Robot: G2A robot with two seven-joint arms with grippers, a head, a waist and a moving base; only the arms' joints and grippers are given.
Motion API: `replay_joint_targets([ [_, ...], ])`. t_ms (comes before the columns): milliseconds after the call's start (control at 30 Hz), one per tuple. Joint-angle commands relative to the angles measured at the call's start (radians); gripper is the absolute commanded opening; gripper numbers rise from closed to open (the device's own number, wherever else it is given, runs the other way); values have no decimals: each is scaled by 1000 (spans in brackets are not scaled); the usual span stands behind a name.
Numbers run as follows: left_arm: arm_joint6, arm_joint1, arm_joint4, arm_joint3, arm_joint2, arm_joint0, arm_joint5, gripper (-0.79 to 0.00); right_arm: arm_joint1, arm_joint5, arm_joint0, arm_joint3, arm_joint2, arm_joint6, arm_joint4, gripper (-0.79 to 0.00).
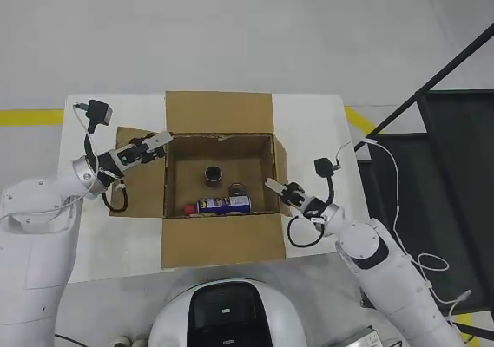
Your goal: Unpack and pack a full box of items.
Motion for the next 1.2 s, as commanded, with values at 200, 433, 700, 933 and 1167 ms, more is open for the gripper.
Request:
replay_joint_targets([
  [200,-157,28,-120,43,-113,36,-34,0,0,73,3,-173,-35,-42,-264,0],
  [433,-322,52,-252,101,-201,42,-102,0,-19,175,161,-180,-195,130,-460,0],
  [700,-396,75,-317,258,-250,-19,-126,0,-72,315,346,-77,-393,209,-590,0],
  [933,-404,92,-322,354,-264,-91,-125,0,-107,412,437,-4,-456,245,-620,0],
  [1167,-405,93,-328,362,-261,-95,-125,0,-120,432,473,34,-477,268,-631,0],
])
